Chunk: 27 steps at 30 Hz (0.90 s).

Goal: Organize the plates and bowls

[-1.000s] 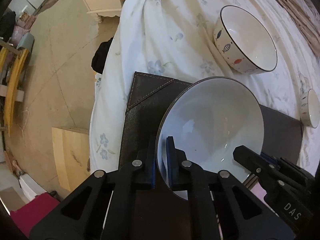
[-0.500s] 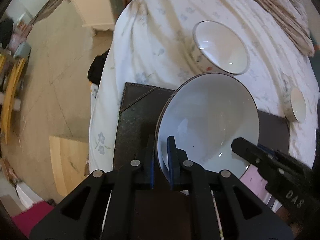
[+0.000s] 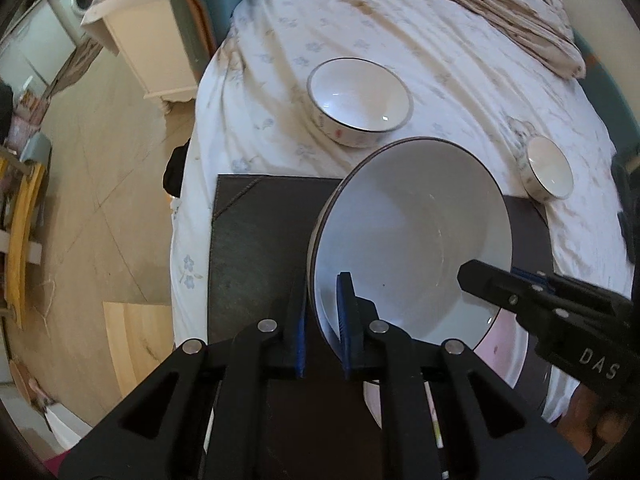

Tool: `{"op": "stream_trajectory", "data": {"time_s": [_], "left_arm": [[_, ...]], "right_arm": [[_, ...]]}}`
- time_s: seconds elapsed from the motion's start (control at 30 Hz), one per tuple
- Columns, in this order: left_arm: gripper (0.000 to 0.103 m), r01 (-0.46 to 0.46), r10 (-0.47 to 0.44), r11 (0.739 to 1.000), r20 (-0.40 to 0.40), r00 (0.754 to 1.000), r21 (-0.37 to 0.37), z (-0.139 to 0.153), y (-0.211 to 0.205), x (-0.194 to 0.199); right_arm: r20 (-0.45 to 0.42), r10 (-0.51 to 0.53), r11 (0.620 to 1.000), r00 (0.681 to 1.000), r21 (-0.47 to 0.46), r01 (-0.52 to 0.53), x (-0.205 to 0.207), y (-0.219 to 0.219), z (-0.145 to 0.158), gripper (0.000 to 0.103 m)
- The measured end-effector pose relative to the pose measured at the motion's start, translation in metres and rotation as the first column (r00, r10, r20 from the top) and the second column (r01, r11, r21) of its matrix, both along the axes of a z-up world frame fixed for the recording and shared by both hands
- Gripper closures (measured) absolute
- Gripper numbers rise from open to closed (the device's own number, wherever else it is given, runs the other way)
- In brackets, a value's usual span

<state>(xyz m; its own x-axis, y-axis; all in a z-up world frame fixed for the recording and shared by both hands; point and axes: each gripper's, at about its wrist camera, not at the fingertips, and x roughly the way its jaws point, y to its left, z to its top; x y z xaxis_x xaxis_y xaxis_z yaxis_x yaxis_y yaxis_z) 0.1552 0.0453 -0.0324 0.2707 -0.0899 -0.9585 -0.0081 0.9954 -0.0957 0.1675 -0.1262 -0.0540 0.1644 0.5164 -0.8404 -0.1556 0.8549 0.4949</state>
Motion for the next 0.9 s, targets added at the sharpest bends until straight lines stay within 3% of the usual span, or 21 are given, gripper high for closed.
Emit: {"op": "stream_trajectory", "data": {"time_s": [0.37, 0.5, 0.9], "left_arm": [[0.092, 0.115, -0.115, 0.993, 0.007, 0.993, -0.021, -0.001, -0.043, -0.037], [0.092, 0.166, -0.166, 0.986, 0.028, 0.986, 0.008, 0.001, -0.06, -0.048], [0.092, 0.254, -0.254, 0.967, 0.033, 0.967, 0.003, -0.014, -0.1, -0.066]], "right_arm": [[0.02, -0.022, 0.999, 1.0, -0.034, 0.023, -0.047, -0.046, 0.011, 0.085], [0.009, -0.039, 0.998, 0.999, -0.046, 0.04, -0.065, -0.06, 0.008, 0.085], [-0.044, -0.099, 0.993, 0.994, -0.076, 0.095, -0.109, -0.093, -0.013, 0.085]]}}
